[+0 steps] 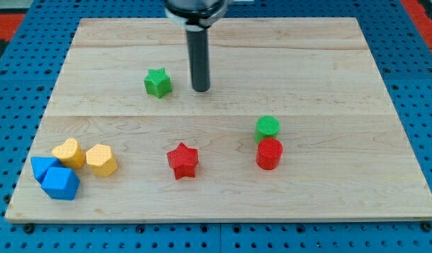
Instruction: Move your arm to the center
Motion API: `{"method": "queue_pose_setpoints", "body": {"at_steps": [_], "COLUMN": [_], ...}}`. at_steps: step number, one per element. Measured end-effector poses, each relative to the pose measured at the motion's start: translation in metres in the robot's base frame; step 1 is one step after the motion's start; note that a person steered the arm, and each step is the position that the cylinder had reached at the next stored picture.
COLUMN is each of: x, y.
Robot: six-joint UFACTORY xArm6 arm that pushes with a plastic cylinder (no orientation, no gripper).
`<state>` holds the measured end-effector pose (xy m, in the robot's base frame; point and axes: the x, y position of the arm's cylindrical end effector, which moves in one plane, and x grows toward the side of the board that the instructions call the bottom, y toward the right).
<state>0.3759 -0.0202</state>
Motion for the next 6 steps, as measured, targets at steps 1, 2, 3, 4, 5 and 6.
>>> {"method": "queue_pose_setpoints", "body": {"at_steps": [1,2,3,4,5,6], "x": [-0.008,-0.008,-0.004,0.001,0.030,0.034], "y": [-0.064,-0.149,-0.205,-0.133,-0.032,0.093]}}
